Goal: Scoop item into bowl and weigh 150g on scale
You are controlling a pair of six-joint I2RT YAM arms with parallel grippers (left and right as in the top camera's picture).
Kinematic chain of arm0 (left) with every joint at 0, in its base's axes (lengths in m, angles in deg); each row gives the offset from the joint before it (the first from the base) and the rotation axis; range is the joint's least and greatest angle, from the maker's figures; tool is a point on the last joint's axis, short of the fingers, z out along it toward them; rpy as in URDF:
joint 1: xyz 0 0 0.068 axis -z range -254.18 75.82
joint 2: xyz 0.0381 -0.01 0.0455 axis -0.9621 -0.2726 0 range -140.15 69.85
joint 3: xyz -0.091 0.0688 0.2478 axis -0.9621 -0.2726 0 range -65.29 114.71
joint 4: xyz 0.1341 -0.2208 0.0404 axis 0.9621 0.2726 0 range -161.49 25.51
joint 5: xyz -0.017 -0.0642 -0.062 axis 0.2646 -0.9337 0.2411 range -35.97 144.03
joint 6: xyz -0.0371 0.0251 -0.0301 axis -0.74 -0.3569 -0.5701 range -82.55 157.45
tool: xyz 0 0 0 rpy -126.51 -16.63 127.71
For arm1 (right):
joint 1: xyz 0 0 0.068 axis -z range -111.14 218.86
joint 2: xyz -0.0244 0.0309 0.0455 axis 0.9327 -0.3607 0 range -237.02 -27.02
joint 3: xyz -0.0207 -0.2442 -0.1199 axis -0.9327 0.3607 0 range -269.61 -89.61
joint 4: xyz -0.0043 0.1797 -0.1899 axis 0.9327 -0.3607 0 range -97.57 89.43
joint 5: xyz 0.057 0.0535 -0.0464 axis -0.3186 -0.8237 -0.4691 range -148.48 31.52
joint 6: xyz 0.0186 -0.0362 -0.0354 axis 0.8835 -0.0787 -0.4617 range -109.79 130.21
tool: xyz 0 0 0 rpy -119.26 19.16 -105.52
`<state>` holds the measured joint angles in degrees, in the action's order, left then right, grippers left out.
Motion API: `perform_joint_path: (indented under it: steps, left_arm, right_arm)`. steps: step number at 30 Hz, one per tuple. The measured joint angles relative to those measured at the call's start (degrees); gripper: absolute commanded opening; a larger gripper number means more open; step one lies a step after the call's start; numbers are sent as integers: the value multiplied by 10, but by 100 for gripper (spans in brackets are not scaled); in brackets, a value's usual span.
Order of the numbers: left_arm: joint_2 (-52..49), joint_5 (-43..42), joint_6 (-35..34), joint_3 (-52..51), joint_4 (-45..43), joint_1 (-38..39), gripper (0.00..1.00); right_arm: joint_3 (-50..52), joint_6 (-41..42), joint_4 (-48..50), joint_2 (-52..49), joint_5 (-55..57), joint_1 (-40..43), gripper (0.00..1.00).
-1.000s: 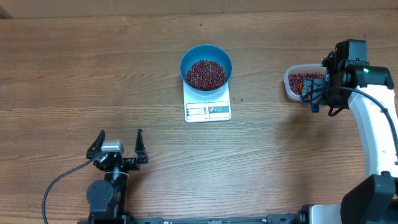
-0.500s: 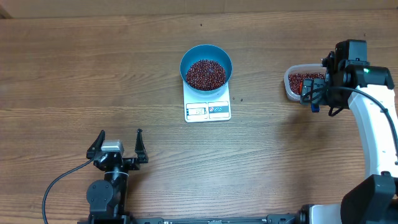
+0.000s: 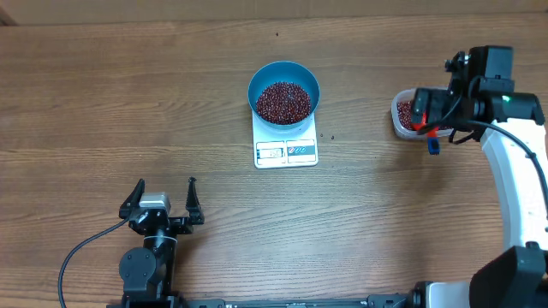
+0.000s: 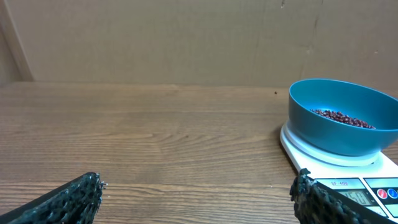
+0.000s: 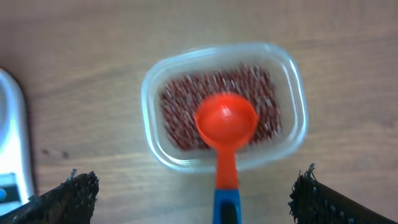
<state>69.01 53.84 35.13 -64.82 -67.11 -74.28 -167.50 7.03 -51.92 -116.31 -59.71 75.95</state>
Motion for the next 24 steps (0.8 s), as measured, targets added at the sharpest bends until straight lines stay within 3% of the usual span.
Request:
perform_joint_path:
  steps: [10,24]
  left_arm:
    - [0,0,0,0,0,0,100]
    - [0,0,0,0,0,0,100]
  right_arm:
    - [75,32,158,103,-31,0,100]
    - [332,70,470,275,-49,0,100]
